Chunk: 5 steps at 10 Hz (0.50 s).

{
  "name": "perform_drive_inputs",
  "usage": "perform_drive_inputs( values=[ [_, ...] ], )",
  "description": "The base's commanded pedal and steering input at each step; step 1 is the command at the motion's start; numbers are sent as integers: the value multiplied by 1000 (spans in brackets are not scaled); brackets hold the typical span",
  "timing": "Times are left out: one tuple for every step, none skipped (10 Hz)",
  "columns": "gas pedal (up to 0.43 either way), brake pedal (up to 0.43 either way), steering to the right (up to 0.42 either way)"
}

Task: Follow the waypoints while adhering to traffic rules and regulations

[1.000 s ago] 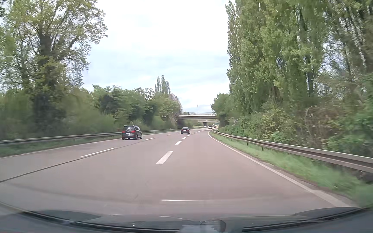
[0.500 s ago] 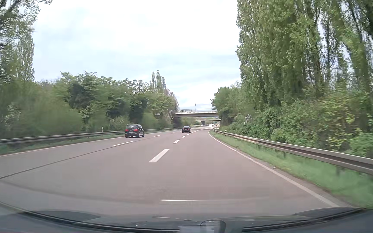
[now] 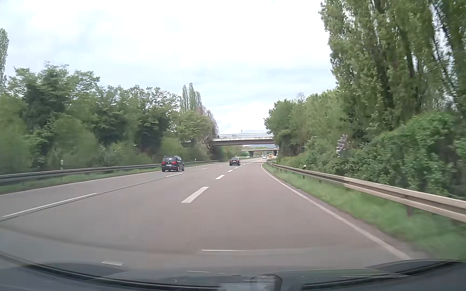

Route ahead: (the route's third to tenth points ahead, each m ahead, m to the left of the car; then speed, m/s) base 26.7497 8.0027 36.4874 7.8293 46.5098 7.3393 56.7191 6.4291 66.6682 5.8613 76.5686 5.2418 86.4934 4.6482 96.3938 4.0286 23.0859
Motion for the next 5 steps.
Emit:
perform_drive_inputs(
  values=[
    [0, 226, 5],
    [0, 226, 6],
    [0, 226, 8],
    [0, 226, 8],
    [0, 226, 8]
  ],
)
